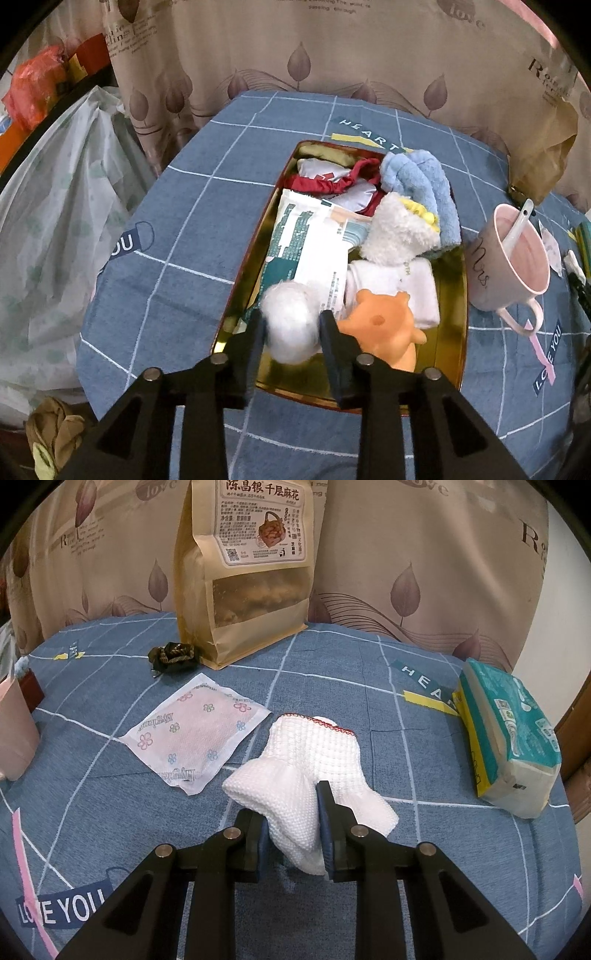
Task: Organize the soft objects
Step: 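Lower the cotton ball into the tray and open the left gripper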
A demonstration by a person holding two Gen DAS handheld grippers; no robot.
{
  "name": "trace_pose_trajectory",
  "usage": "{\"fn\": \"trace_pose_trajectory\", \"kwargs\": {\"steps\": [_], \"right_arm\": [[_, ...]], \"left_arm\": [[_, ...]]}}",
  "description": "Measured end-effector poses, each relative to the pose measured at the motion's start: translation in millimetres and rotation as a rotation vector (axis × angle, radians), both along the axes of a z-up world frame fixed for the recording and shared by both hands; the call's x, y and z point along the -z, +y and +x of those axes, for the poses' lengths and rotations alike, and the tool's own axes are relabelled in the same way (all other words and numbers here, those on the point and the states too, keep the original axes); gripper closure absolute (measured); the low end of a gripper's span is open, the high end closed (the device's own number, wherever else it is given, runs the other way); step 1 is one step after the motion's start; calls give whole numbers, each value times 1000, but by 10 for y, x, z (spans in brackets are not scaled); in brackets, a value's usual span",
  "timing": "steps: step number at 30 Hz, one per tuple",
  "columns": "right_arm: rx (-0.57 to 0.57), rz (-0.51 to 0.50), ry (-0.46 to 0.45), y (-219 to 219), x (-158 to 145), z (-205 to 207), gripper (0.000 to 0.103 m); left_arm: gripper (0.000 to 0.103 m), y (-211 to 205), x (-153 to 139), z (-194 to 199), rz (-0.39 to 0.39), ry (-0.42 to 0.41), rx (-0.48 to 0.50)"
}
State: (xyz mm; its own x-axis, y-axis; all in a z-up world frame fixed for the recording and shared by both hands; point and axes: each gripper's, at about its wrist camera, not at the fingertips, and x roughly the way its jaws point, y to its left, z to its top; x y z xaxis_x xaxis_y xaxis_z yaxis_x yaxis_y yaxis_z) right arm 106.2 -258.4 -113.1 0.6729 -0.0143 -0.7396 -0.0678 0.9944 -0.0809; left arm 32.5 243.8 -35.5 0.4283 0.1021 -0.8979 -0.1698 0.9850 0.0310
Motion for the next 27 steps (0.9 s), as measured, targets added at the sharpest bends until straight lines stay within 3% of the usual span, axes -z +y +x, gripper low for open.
{"fn": "trace_pose_trajectory", "kwargs": {"steps": [2, 5, 14, 17, 23, 27], "right_arm": [[0, -5, 1, 6, 2, -3, 81], [-1, -14, 1, 11, 4, -1, 80], [0, -39, -4, 31, -5, 0, 82], [3, -38, -10, 21, -23, -14, 84], [16, 15, -13, -30, -169, -70, 86], [16, 40, -28, -10, -329, -129, 86]], "left_arm": [[57, 23, -29, -20, 1, -11, 1], [54, 43, -109, -67, -5, -35, 9], [54, 19, -301, -84, -23, -141, -41], [54, -35, -288, -99, 6, -183, -63], [54, -54, -163, -149, 71, -202, -88], [54, -1, -132, -157, 66, -207, -97]]}}
